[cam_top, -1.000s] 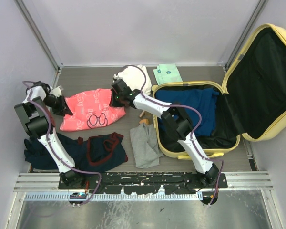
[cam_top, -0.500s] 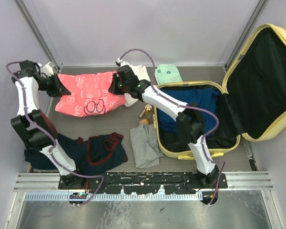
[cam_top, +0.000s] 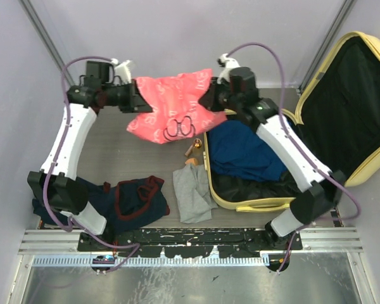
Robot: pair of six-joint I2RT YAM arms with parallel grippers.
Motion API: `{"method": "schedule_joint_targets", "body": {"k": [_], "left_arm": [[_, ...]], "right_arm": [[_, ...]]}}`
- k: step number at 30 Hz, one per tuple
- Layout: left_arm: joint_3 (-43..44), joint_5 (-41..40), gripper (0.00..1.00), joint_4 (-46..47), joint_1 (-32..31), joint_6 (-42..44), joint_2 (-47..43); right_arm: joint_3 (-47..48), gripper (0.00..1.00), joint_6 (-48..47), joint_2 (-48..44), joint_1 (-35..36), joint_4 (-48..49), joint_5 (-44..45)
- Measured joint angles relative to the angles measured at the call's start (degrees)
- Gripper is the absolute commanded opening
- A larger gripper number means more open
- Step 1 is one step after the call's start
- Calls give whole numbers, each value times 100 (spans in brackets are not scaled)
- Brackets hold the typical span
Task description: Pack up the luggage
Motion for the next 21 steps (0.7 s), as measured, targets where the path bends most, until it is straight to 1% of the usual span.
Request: {"method": "schedule_joint_targets", "body": {"k": [2,6,8,12,17,21], "left_arm": [[-33,-105,0,267,-564,-262,-44],[-118,-516,0,850,-1753,-734,2],[-116,-702,0,1117,-2326,-916,109],[-109,-1008,0,1600,-3320,-1231,516],[-129,-1401,0,2022,-4310,-1464,1097],[-315,-1552,0,2334,-4863,-1690,1397]], "right_arm": [[-433,0,-234,-511,-343,-160,-120],[-1182,0,-730,-1486,-1248,-713,-332],[-1528,0,-999,-1991,-1799,-1082,-407],[-1910,0,-1530,-2719,-2568,-1849,-472],[-2269,0,-2420,-3167,-3327,-2664,-487],[-2743,0,-3123,-3204,-3866,-3099,-485]]}}
